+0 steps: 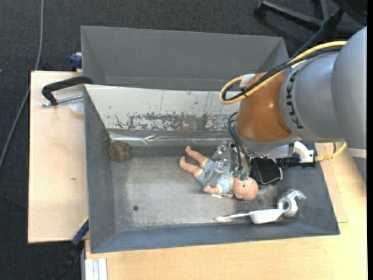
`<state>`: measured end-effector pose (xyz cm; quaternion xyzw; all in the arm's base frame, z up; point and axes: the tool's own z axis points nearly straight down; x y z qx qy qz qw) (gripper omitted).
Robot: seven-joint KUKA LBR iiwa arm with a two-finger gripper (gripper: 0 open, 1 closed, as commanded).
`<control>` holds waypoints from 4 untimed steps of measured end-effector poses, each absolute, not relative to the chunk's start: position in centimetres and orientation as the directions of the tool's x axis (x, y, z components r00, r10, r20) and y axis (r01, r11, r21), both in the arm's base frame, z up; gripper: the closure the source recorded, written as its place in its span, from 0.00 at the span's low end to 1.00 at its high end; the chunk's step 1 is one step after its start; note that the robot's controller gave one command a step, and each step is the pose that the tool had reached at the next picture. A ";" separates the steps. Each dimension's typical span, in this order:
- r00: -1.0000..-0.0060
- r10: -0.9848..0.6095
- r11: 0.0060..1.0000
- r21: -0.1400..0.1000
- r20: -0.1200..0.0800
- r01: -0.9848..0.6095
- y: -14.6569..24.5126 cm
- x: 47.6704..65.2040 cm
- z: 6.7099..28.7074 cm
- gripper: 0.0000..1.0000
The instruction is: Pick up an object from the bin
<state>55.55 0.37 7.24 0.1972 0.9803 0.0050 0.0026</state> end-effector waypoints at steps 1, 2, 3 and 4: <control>-0.922 0.387 0.922 0.011 -0.003 0.387 0.4 55.6 7.2 1.00; -0.923 0.385 0.923 0.014 -0.008 0.385 0.8 55.1 7.5 1.00; -0.920 0.393 0.920 0.013 -0.006 0.393 0.0 54.6 14.5 1.00; -0.920 0.393 0.920 0.013 -0.006 0.393 0.0 54.6 14.5 1.00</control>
Offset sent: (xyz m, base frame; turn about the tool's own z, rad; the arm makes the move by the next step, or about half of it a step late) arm -0.0077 0.0047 -0.0004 -0.0007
